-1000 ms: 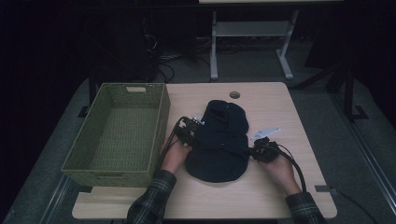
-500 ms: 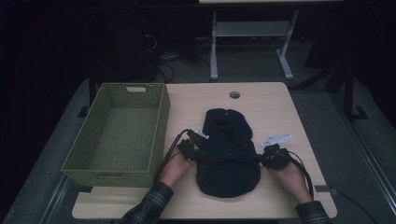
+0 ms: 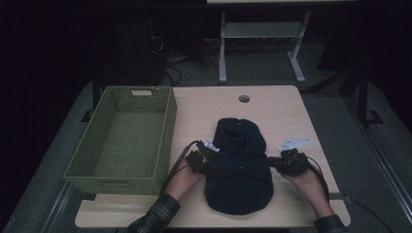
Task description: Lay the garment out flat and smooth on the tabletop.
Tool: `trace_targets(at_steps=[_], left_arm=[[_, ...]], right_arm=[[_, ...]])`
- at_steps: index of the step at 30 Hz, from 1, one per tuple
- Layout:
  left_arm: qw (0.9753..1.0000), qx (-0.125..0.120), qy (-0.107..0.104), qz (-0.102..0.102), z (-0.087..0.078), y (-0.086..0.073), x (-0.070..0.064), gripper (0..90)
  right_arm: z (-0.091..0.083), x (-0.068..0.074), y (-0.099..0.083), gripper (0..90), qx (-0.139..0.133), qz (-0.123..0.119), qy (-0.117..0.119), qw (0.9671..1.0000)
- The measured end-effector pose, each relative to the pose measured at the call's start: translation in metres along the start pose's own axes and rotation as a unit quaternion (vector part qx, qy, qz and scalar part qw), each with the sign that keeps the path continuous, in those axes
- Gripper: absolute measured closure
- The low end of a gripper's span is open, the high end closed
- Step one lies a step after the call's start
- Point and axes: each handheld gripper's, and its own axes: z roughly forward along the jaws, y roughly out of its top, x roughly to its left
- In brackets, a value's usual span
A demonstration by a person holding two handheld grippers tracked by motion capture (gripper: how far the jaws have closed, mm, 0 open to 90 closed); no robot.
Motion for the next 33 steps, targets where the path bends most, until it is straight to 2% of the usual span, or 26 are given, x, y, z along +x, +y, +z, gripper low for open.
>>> trace_targets(at_steps=[1,3,4,7,12,13,14,18,21,23,25,31,33], left_arm=[[1.0,-0.003,0.0,-0.003,0.0,0.0,0.0,90.0],[1.0,-0.002,0.0,-0.001,0.0,0.0,0.0,90.0],[1.0,-0.001,0.0,0.0,0.0,0.0,0.0,90.0],[1.0,-0.001,0.002,0.003,0.0,0.0,-0.001,90.0],[1.0,0.0,0.004,0.007,0.0,0.0,-0.001,90.0],[1.0,-0.001,0.004,0.005,0.0,0.0,-0.001,90.0],[1.0,-0.003,0.004,0.003,0.0,0.0,-0.001,90.0],[1.0,-0.005,0.003,0.0,0.0,0.0,-0.001,90.0],[1.0,-0.006,0.001,-0.001,0.001,0.0,-0.001,90.0],[1.0,-0.005,0.001,-0.001,0.0,0.0,-0.001,90.0],[1.0,-0.005,0.0,-0.002,0.0,0.0,0.0,90.0],[1.0,-0.003,0.0,0.0,0.0,0.0,0.0,90.0],[1.0,-0.005,0.001,-0.002,0.0,-0.001,-0.001,90.0]], right_arm=[[0.001,-0.005,0.003,78.3,-0.004,0.002,-0.006,1.0],[0.006,-0.02,0.014,75.9,-0.018,0.029,-0.009,0.9994],[0.009,-0.025,0.017,74.4,-0.023,0.028,-0.015,0.9992],[0.024,-0.047,0.033,70.7,-0.027,0.053,-0.024,0.998],[0.046,-0.065,0.052,66.5,-0.023,0.062,-0.017,0.9977],[0.048,-0.066,0.054,66.9,-0.029,0.062,-0.021,0.9974],[0.052,-0.069,0.057,66.6,-0.026,0.067,-0.013,0.9973],[0.064,-0.074,0.062,66.4,-0.024,0.071,-0.014,0.9971],[0.075,-0.075,0.062,65.2,-0.002,0.07,-0.009,0.9975],[0.08,-0.074,0.061,64.5,0.001,0.068,-0.007,0.9977],[0.085,-0.073,0.061,64.8,0.011,0.062,-0.015,0.9979],[0.09,-0.075,0.061,80.3,0.015,0.073,-0.006,0.9972],[0.089,-0.075,0.062,82.6,0.016,0.065,-0.014,0.9977]])
